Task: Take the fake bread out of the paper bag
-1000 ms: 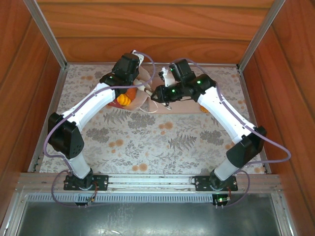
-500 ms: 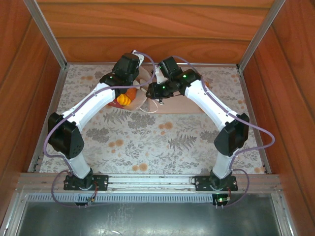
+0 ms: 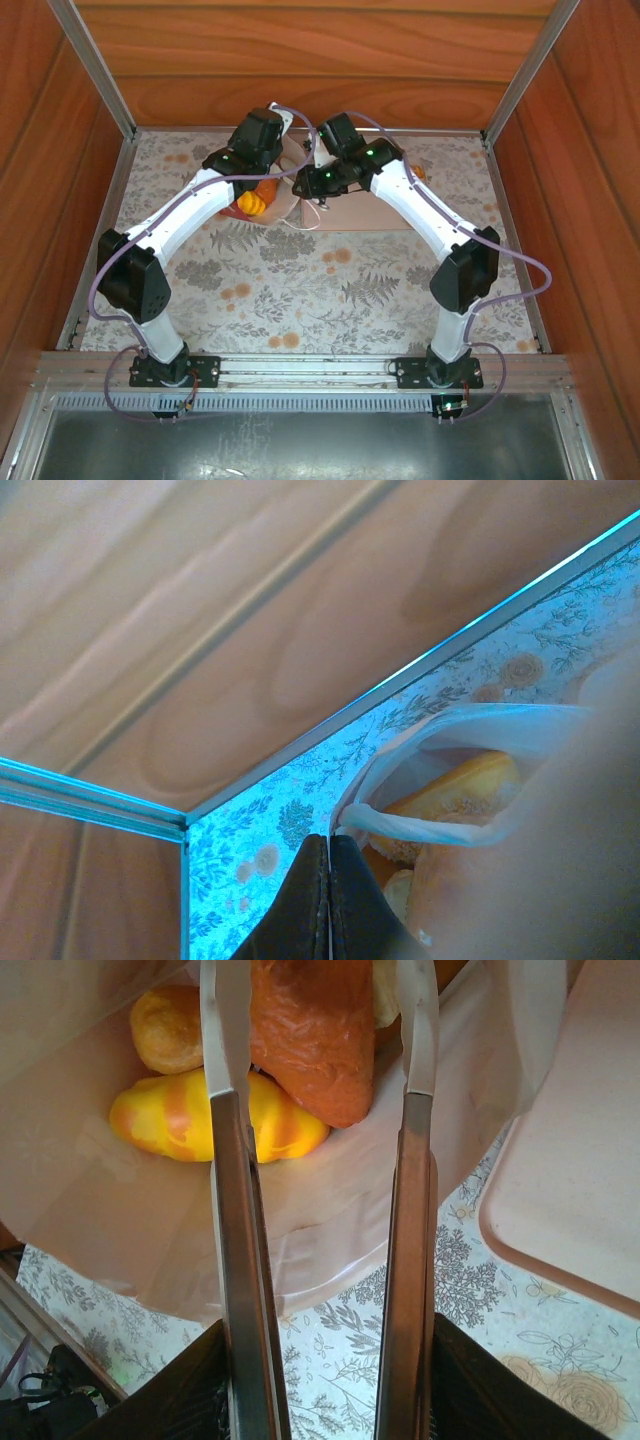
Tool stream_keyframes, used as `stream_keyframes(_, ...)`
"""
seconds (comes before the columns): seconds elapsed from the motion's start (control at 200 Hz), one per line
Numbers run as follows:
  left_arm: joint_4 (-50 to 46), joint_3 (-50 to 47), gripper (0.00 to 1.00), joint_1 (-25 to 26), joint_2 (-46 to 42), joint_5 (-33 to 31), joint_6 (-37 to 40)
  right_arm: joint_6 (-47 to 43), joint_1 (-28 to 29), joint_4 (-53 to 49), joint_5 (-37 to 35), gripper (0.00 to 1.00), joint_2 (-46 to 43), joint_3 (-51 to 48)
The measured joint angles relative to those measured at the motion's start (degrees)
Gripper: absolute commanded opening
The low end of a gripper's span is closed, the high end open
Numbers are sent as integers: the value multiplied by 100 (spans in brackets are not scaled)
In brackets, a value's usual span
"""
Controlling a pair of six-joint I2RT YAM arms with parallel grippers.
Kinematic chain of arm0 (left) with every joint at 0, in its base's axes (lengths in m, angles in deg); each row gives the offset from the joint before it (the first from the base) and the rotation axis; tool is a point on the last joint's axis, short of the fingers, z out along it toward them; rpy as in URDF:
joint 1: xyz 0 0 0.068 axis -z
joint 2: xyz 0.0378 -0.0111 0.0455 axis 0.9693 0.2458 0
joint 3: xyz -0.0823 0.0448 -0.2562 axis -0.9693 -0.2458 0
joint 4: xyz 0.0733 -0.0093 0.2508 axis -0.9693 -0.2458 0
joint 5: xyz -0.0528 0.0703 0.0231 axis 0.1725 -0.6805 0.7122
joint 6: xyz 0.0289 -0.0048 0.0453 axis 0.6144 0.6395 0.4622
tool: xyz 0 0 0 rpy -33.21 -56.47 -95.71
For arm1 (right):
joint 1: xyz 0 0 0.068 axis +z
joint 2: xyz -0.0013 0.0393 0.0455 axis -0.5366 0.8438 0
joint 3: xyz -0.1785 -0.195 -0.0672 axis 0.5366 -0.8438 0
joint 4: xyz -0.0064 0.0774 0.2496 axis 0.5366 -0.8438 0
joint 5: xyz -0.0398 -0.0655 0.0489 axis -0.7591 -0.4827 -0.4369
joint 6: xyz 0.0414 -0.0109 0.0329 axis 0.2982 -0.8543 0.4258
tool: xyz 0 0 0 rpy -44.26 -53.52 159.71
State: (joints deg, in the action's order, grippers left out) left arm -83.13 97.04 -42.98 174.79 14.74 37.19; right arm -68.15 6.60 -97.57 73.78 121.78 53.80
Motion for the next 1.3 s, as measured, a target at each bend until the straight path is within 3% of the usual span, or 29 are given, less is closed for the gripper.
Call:
stream_keyframes(0.23, -15, -7, 0, 0, -9, 13, 0, -4, 0, 0, 48, 49, 223, 79)
stream_keyframes(0.41, -13, -7, 0, 0, -9, 37, 0, -24, 0, 39, 155, 55, 256, 205)
stream_keyframes(0.66, -15, -7, 0, 0, -9, 55, 0, -24, 9, 79, 251, 50, 389, 232)
stream_keyframes(0.775, -15, -7, 0, 2, -9, 55, 0, -22, 28, 66, 260, 44, 439, 245)
stream_keyframes(0.975, -15, -7, 0, 0, -9, 50, 0, -26, 35, 39, 260, 24, 466, 297)
stream_keyframes(1.299, -9, -7, 0, 0, -9, -70, -2, 7, 44, 81, 164, 15, 120, 33)
